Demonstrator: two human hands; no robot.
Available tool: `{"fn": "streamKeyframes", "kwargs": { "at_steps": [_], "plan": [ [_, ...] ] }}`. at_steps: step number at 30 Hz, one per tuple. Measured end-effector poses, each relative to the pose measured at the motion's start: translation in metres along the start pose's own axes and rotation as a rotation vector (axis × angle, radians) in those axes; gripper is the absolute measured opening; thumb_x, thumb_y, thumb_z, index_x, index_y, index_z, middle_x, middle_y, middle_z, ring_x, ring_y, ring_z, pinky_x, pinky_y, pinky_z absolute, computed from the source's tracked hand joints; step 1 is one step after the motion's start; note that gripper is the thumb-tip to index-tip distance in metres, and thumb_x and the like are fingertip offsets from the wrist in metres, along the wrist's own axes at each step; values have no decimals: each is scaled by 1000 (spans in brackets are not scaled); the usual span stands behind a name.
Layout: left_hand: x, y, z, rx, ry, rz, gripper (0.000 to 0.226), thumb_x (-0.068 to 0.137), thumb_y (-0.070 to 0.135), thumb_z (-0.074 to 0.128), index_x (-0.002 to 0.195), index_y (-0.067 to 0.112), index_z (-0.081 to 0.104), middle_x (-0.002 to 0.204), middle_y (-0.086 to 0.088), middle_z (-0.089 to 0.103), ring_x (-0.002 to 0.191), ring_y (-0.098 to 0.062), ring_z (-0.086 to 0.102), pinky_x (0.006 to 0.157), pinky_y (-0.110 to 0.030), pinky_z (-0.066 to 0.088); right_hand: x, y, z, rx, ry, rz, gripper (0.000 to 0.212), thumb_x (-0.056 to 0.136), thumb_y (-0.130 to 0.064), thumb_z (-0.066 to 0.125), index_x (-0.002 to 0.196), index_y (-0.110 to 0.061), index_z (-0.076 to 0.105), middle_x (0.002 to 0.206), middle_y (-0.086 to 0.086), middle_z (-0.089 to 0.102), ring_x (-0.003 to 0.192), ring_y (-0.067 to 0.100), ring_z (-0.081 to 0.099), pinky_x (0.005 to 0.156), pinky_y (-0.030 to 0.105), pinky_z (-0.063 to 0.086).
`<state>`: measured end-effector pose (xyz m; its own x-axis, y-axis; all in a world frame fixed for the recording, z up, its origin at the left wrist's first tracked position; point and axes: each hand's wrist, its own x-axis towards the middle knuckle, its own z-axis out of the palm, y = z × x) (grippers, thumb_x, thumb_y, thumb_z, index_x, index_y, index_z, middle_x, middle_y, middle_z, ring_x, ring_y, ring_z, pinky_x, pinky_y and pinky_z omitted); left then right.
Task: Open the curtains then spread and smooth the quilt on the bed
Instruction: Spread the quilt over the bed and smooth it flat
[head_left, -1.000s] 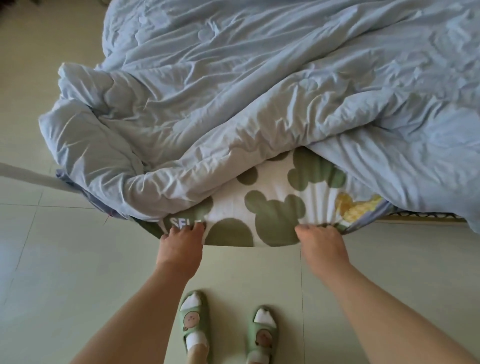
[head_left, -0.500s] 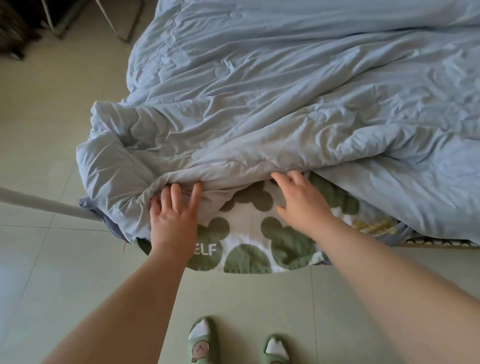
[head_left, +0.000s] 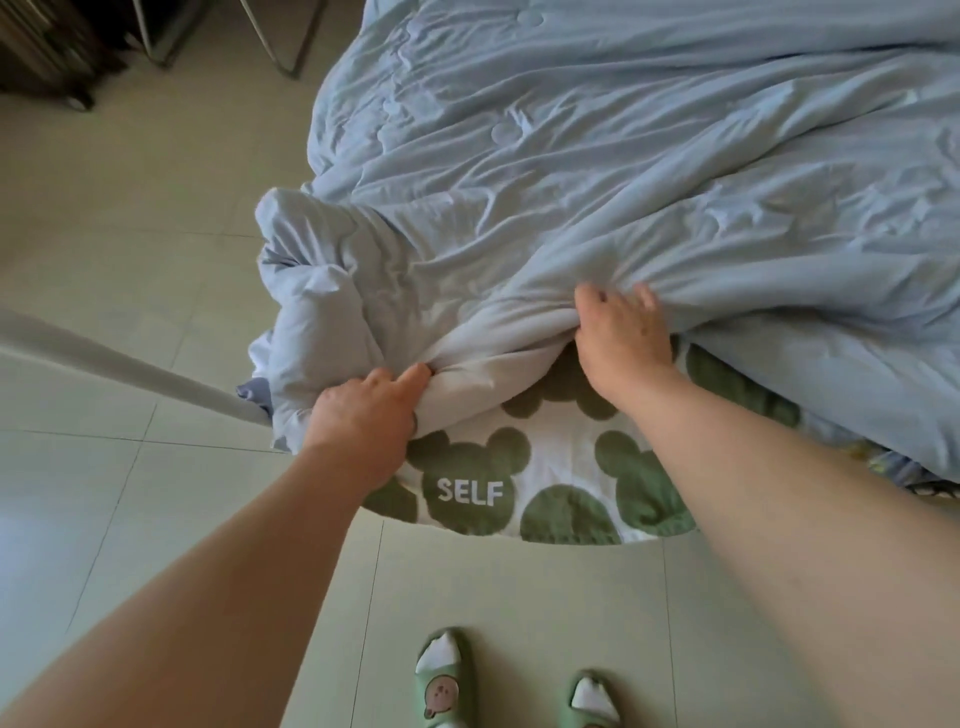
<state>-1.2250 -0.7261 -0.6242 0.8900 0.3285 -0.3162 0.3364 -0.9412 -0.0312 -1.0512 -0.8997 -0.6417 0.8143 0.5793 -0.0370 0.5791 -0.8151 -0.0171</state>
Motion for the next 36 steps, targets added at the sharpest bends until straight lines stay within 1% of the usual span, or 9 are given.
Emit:
{"fn": "streamKeyframes", "kwargs": {
  "at_steps": [2, 5, 12, 15, 18, 21, 24, 30, 36],
  "plan": [
    [-9, 1, -9, 6, -103, 27, 59, 93, 30, 49, 142, 36, 17, 113, -2, 58, 96, -25, 61, 83, -39, 50, -13, 0, -13, 96, -135, 46, 22, 99, -17, 33, 118, -11, 41, 108, 15, 61, 99, 34, 59, 87, 43, 43],
    [-35, 13, -8, -24, -249, 28, 77, 85, 35, 55, 146, 32, 8, 114, -3, 63, 102, -27, 62, 88, -40, 50, -44, 9, -32, 140, -296, 97, 18, 100, -28, 26, 100, -15, 38, 94, 10, 57, 79, 29, 54, 69, 37, 36],
    [-100, 20, 34, -162, -555, -150, 86, 80, 27, 48, 148, 35, -3, 120, -5, 59, 107, -27, 59, 87, -37, 47, -135, 1, -17, 142, -600, 47, 24, 96, -37, 31, 84, -18, 41, 101, 10, 63, 91, 29, 58, 75, 36, 37],
    [-102, 6, 41, -137, -619, -187, 98, 74, 54, 61, 149, 34, 2, 140, -6, 41, 123, -29, 48, 98, -41, 44, -158, -4, 10, 88, -616, 21, 19, 95, -37, 29, 88, -22, 37, 110, 9, 65, 101, 30, 61, 80, 37, 41],
    [-94, 0, 33, -191, -299, -167, 89, 68, 80, 51, 140, 31, 33, 142, 0, 36, 127, -25, 43, 99, -42, 40, -156, -3, 25, 68, -634, 1, 17, 93, -37, 30, 89, -23, 40, 115, 8, 63, 106, 29, 58, 85, 38, 41],
    [-72, -13, 27, -217, 107, -312, 60, 83, 51, 57, 132, 23, 39, 144, -9, 25, 117, -35, 45, 95, -44, 42, -152, -7, 30, 96, -639, -1, 15, 94, -33, 33, 88, -20, 39, 118, 8, 61, 108, 29, 55, 84, 36, 38],
    [-52, -31, 25, -196, -25, -462, 57, 88, 29, 56, 138, 27, 26, 147, -16, 7, 107, -41, 51, 90, -44, 47, -151, -8, 30, 139, -623, 58, 17, 95, -30, 32, 88, -18, 42, 114, 9, 61, 104, 29, 55, 78, 35, 35],
    [-29, -43, 22, -8, -51, -303, 21, 92, 4, 41, 109, 6, 52, 108, -18, 59, 100, -37, 62, 86, -42, 48, -150, -6, 35, 203, -629, 126, 23, 97, -30, 29, 84, -18, 43, 99, 9, 61, 94, 28, 57, 74, 34, 34],
    [-43, -31, 38, 0, -161, -331, 15, 89, 6, 42, 102, 9, 47, 106, -9, 66, 101, -32, 63, 85, -38, 47, -157, 0, 34, 231, -613, 72, 11, 92, -29, 39, 93, -24, 49, 103, 3, 64, 99, 28, 56, 73, 29, 28]
  ]
}}
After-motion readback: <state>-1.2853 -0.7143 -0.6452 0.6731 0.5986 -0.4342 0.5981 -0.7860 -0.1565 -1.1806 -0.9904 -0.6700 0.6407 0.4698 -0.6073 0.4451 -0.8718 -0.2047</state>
